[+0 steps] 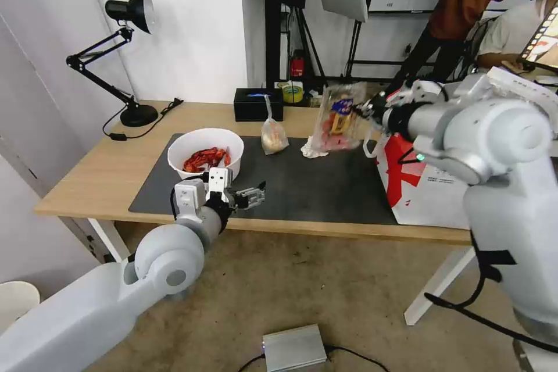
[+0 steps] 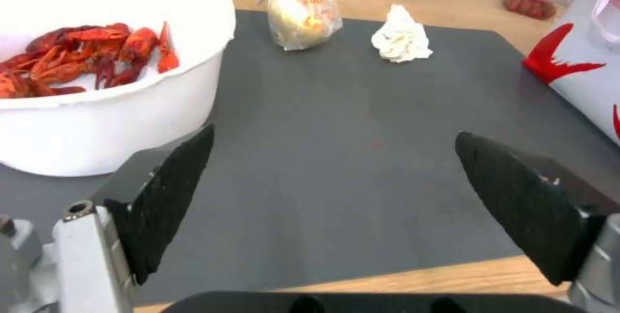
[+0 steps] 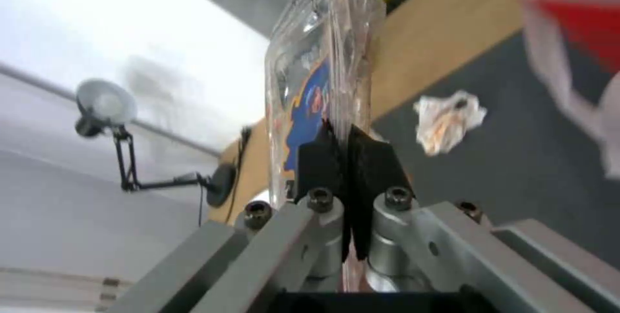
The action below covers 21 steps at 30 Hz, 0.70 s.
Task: Pick up the trash from the table and place it into the takeout bag.
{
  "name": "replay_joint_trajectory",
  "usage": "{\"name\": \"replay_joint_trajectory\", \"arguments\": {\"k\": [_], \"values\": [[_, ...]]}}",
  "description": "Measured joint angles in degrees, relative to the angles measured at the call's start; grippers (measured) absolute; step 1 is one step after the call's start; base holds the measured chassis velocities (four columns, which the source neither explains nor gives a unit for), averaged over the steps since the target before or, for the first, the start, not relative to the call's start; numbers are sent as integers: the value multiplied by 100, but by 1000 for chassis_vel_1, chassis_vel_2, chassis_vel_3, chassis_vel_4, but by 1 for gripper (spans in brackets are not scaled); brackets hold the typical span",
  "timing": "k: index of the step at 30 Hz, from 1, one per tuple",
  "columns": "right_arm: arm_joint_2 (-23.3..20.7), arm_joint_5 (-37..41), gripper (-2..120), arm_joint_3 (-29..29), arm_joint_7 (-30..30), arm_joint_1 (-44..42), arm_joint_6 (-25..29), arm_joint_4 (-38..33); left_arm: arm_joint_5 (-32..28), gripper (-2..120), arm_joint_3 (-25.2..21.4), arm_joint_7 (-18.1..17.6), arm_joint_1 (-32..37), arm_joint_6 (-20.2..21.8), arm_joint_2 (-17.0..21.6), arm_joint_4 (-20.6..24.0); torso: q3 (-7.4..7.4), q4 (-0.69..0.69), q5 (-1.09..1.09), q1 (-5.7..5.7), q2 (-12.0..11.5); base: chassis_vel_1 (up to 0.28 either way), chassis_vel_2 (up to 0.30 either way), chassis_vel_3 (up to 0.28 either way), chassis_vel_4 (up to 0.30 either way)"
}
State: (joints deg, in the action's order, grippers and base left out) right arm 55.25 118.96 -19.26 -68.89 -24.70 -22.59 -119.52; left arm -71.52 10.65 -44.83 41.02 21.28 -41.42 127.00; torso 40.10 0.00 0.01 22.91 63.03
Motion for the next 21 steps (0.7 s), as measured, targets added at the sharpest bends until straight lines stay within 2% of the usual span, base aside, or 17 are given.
{"name": "replay_joint_trajectory", "arguments": {"k": [8,13,21], "values": [[-661,382,0,-366,-112,237,197,-36,21,100,-144,-2,172,-8,96,145,0,0,0,0,0,0,0,0,0],[-1179,666,0,-835,-119,195,236,24,44,100,-271,-3,320,-9,107,236,0,-1,0,0,0,0,0,0,0],[-1584,848,0,-1330,-75,-51,233,213,68,100,-356,4,405,-12,138,333,0,0,0,0,0,0,0,0,0]]}}
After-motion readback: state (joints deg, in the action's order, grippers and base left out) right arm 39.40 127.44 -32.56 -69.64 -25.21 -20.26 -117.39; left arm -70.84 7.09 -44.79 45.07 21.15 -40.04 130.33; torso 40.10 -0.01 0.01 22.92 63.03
